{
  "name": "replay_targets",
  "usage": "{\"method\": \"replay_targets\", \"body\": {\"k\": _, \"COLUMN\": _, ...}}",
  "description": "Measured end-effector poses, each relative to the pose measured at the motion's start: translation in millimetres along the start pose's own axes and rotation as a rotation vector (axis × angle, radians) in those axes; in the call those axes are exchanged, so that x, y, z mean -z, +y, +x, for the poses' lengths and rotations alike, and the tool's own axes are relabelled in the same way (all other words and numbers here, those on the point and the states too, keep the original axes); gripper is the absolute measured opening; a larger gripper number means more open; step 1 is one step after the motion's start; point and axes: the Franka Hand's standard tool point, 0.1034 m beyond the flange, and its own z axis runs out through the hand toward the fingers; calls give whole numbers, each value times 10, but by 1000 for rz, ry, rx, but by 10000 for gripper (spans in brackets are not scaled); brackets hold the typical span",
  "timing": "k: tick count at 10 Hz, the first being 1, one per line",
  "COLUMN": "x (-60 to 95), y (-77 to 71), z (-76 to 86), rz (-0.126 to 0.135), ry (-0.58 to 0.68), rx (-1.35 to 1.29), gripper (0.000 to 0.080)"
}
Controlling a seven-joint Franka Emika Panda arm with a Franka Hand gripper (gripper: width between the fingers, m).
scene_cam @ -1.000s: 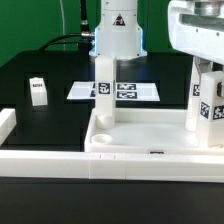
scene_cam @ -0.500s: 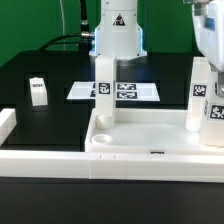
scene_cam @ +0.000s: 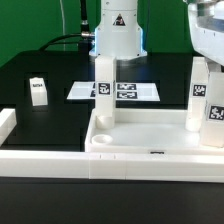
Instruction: Assemble desk
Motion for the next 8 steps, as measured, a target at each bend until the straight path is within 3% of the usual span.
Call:
{"method": "replay_targets", "body": {"k": 2, "x": 0, "y": 0, "z": 0, "rz": 0, "ry": 0, "rx": 157, "gripper": 648}}
{"method": "replay_targets", "body": {"k": 4, "x": -14, "y": 32, "z": -16, "rz": -42, "ry": 16, "rx": 363, "gripper": 649}}
{"method": "replay_targets", "body": {"k": 8, "x": -11, "y": 20, "z": -51, "rz": -55, "ry": 35, "rx": 712, "gripper": 649}}
